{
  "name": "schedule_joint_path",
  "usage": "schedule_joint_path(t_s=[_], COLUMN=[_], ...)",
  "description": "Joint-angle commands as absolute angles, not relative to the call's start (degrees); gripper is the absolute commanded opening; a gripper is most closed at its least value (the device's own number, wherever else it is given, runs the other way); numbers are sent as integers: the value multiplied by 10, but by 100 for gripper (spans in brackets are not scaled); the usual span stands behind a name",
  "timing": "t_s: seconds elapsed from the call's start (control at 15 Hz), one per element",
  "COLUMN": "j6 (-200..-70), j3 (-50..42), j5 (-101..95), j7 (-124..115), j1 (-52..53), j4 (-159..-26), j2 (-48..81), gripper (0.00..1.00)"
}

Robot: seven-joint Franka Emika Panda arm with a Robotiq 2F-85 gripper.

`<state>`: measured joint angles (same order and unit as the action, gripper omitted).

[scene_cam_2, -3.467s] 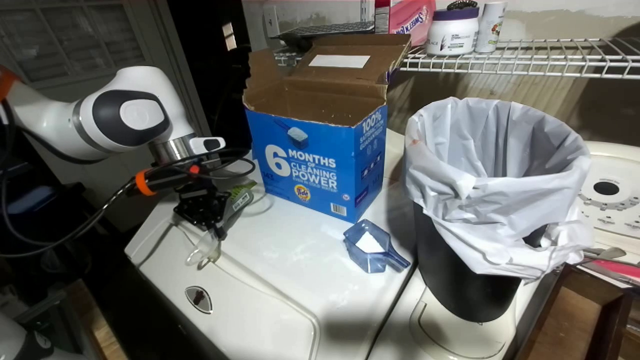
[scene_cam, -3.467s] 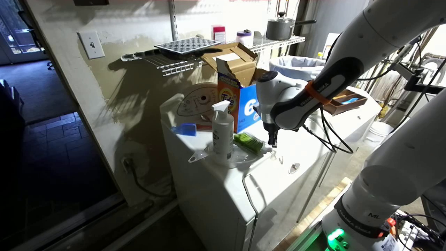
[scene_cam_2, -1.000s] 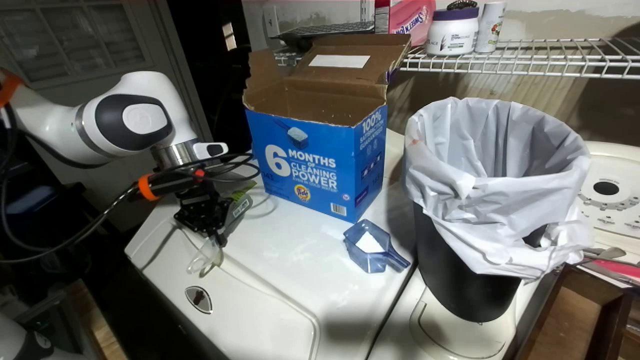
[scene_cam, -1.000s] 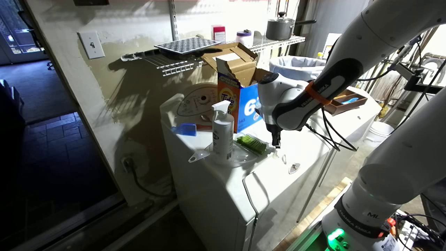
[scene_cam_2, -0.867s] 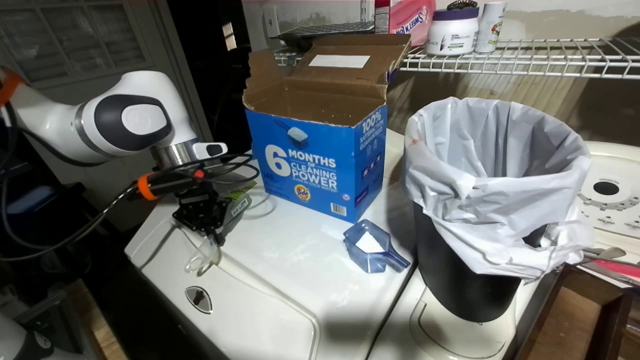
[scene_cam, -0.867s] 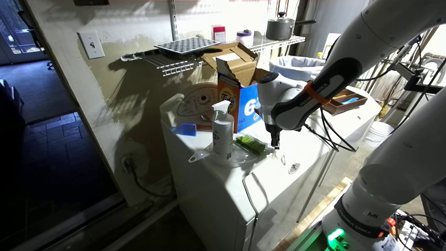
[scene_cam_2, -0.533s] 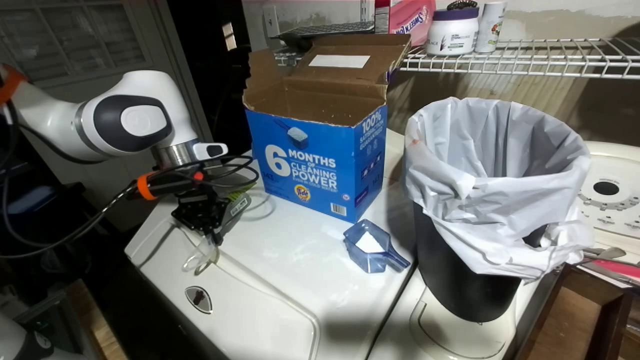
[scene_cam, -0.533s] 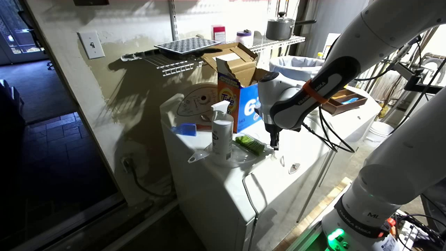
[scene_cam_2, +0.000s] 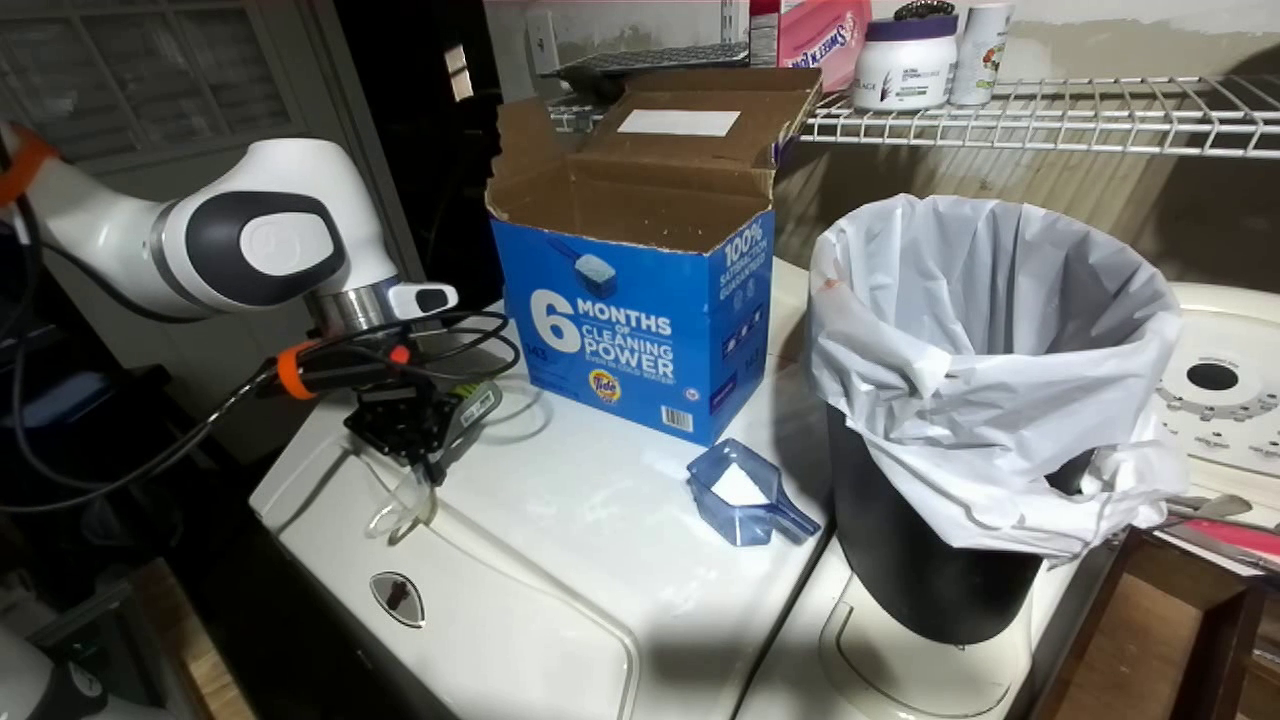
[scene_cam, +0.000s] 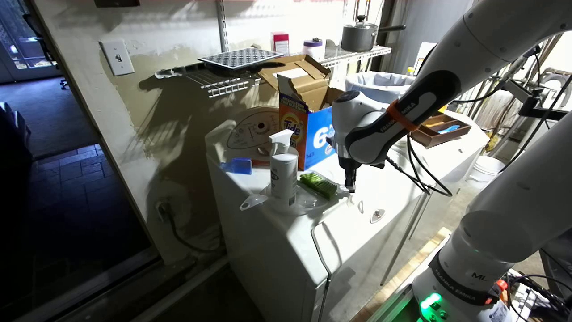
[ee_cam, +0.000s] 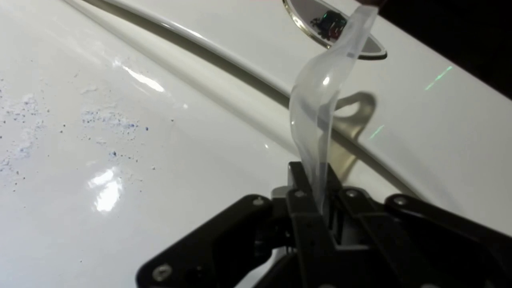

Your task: Use the hand broom to brush the white substance onto the dustpan

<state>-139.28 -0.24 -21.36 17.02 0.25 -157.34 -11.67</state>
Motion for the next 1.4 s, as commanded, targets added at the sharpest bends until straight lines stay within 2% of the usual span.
schedule_joint_path(t_s=[0.0, 1.33], j6=[-1402, -1433], j3=[-6, -8], j5=[-193, -186], j7=[188, 199], j1=[9, 11], j4=[-1573, -1572], j2=[-119, -122], gripper=[3, 3])
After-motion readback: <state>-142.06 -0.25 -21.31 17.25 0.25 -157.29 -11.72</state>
